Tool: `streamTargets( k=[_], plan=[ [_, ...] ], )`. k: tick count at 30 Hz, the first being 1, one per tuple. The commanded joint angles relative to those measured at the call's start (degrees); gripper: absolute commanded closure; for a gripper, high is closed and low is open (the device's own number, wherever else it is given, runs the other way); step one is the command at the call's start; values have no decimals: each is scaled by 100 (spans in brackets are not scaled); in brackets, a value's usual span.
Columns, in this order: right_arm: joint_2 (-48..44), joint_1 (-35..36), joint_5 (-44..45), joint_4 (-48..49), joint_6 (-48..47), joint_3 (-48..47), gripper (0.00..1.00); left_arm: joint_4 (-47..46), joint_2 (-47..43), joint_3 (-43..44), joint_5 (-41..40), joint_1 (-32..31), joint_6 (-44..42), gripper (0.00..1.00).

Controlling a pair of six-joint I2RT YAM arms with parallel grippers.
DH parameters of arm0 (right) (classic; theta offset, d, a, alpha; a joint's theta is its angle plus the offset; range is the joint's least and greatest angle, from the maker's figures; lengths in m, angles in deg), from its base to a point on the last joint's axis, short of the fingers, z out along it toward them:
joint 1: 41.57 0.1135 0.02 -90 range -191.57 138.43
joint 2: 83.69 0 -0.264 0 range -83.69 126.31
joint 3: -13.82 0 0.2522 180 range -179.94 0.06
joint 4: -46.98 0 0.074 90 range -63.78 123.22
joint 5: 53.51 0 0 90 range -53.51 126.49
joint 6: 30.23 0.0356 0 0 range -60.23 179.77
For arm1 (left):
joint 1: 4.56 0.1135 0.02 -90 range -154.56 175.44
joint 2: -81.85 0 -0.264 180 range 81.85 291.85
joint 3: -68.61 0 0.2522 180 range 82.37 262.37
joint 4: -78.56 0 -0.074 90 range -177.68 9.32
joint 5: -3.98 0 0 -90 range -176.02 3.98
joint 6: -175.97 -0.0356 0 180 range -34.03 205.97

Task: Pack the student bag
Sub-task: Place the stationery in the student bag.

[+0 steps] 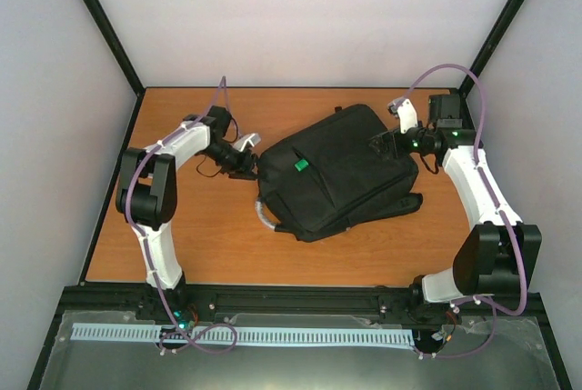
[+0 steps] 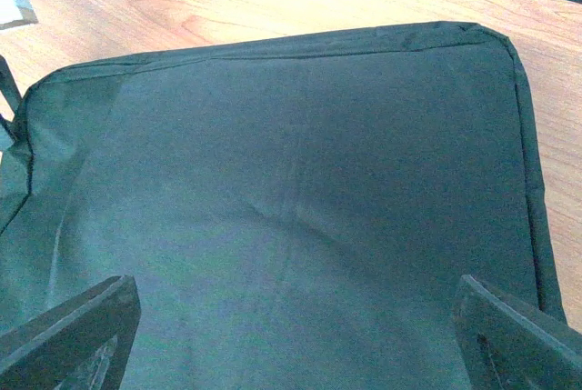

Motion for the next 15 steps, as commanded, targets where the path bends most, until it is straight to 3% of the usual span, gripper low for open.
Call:
streamTargets(
  k=[1, 4, 11, 15],
  plan=[
    [40, 54, -154, 139, 58, -29, 4, -43, -43, -101, -497, -33, 134, 51],
    [4, 68, -168, 140, 65, 28, 4, -18, 33, -61, -232, -98, 56, 52],
    [-34, 117, -113, 152, 99, 145, 5, 180, 130, 262, 286, -573, -250, 64],
    [-6, 185, -112, 166, 120, 134, 5, 339, 77, 506, 516, -708, -357, 89]
  ],
)
